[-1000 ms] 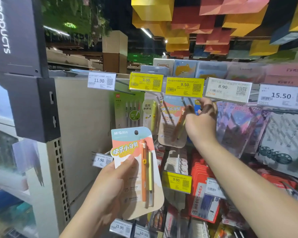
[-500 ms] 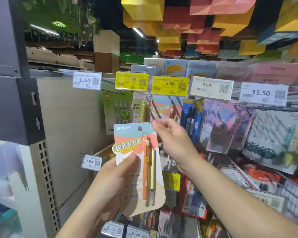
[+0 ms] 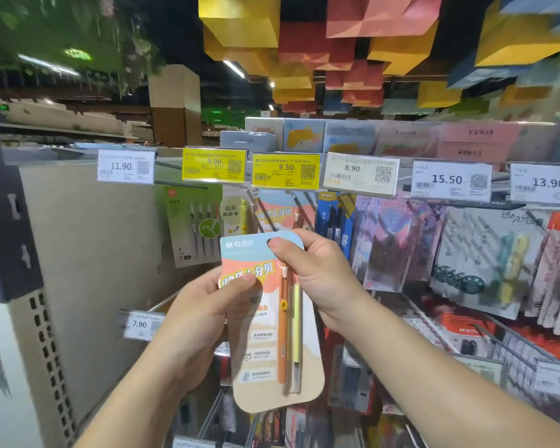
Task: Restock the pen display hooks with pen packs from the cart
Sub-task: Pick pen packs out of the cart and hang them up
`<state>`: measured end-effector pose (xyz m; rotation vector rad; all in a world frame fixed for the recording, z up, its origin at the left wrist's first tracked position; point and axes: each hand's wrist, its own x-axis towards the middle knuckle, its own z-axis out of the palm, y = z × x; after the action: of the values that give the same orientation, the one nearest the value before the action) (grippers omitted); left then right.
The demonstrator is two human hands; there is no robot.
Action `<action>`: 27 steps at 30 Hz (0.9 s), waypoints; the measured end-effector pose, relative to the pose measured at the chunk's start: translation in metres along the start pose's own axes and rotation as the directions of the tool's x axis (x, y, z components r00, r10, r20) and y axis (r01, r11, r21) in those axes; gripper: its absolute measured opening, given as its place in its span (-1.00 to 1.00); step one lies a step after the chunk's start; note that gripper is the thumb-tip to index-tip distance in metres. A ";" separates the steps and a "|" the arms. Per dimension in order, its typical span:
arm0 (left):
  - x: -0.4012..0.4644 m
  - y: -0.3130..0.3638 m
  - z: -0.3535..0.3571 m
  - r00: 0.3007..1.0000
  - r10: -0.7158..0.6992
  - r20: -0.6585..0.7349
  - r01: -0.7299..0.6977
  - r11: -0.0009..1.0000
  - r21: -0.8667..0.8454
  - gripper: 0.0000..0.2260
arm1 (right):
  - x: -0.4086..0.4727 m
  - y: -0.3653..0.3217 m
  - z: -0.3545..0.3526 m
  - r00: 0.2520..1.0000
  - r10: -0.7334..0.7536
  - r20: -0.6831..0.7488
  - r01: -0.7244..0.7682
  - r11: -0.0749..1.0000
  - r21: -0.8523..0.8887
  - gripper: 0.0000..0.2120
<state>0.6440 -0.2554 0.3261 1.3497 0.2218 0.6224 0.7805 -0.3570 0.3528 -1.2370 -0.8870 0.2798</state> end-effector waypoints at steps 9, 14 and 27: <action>0.040 0.031 0.012 0.996 0.091 0.012 -0.091 0.996 0.003 -0.84 | 0.012 -0.012 -0.001 0.993 -0.119 -0.022 0.113 0.974 -0.197 -0.92; 0.063 0.034 0.015 0.996 0.085 0.036 -0.087 0.995 0.047 -0.85 | 0.023 -0.014 0.000 0.988 -0.121 -0.098 0.093 0.964 -0.250 -0.81; 0.088 0.051 0.025 0.991 0.128 -0.025 -0.118 0.959 0.258 -0.80 | 0.041 -0.020 -0.003 0.958 -0.226 -0.179 0.162 0.936 -0.313 -0.87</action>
<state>0.7137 -0.2247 0.3985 1.6098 0.2597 0.7455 0.8040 -0.3406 0.3881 -1.4115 -0.8779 -0.1498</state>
